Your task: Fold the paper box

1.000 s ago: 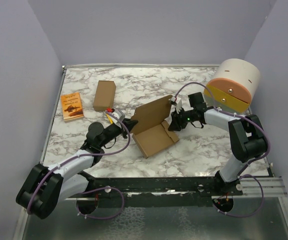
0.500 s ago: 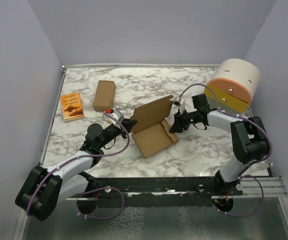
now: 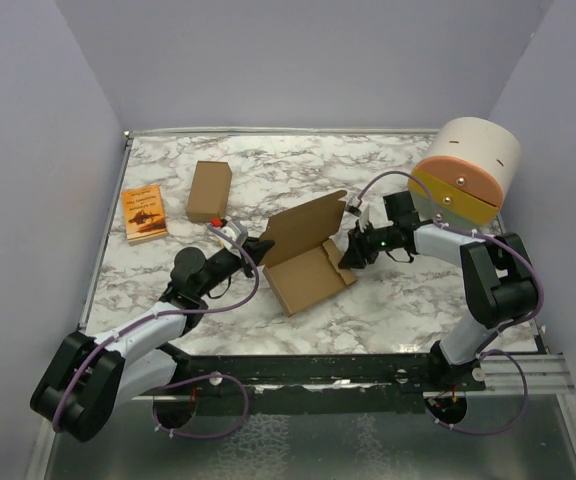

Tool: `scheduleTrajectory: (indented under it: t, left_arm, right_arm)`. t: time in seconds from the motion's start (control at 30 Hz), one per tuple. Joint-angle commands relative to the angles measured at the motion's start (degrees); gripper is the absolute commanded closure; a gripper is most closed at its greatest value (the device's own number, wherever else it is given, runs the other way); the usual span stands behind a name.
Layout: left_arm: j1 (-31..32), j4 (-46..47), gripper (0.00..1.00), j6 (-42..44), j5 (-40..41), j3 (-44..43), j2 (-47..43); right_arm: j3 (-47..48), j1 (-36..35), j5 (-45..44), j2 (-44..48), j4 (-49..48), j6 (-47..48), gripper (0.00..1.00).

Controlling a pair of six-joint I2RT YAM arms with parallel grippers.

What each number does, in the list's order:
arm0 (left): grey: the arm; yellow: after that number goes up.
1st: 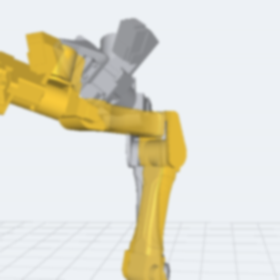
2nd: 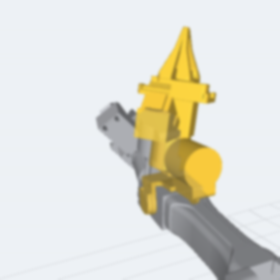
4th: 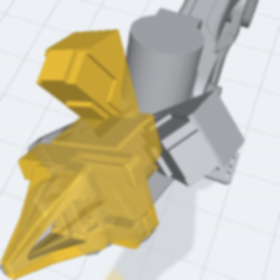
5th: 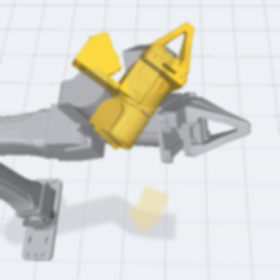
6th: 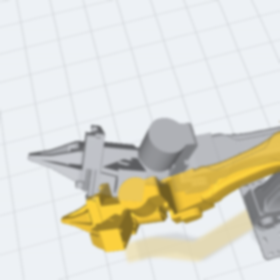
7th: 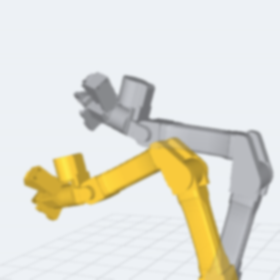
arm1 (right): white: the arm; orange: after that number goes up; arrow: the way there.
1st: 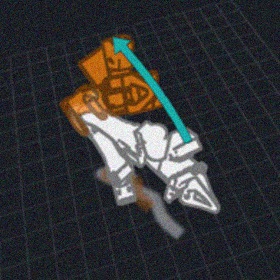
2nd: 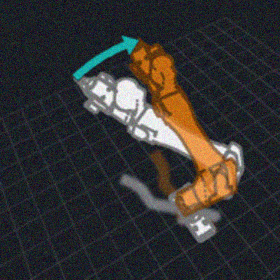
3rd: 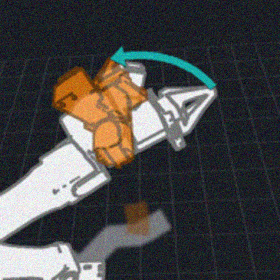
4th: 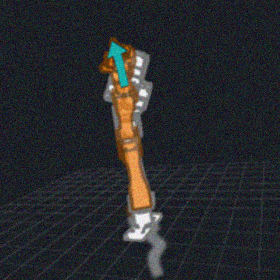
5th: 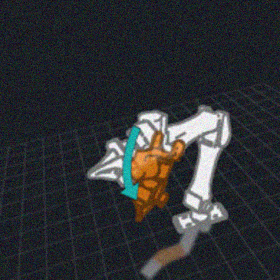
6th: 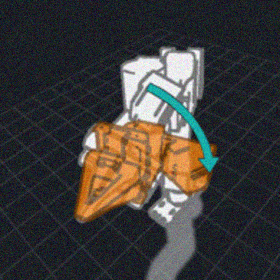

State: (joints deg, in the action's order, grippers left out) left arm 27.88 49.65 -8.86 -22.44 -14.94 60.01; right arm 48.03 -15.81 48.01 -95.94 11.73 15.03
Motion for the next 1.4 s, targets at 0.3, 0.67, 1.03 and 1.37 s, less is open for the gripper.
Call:
scheduleTrajectory:
  t: [0.3, 0.67, 1.03, 1.37]
  left_arm:
    - [0.11, 3.47, 1.0, -0.36, 0.77, 0.61, -1.68]
    - [0.13, 3.96, 1.0, -1.22, 0.12, 0.1, -2.07]
    - [0.16, 3.86, 1.0, -1.81, 0.23, 0.94, -2.19]
    - [0.16, 3.16, 1.0, -2.83, 0.91, 2.61, -4.54]
  right_arm:
    - [0.09, -2.91, -10.49, 2.85, -2.02, 0.71, 0.85]
    - [0.86, -5.91, -10.98, 3.3, -0.26, 3.71, 0.69]
    - [1.38, -9.6, -24.06, 1.6, -2.65, 3.07, 0.97]
    - [2.33, -11.93, -27.95, 1.64, -1.83, 3.87, 0.79]
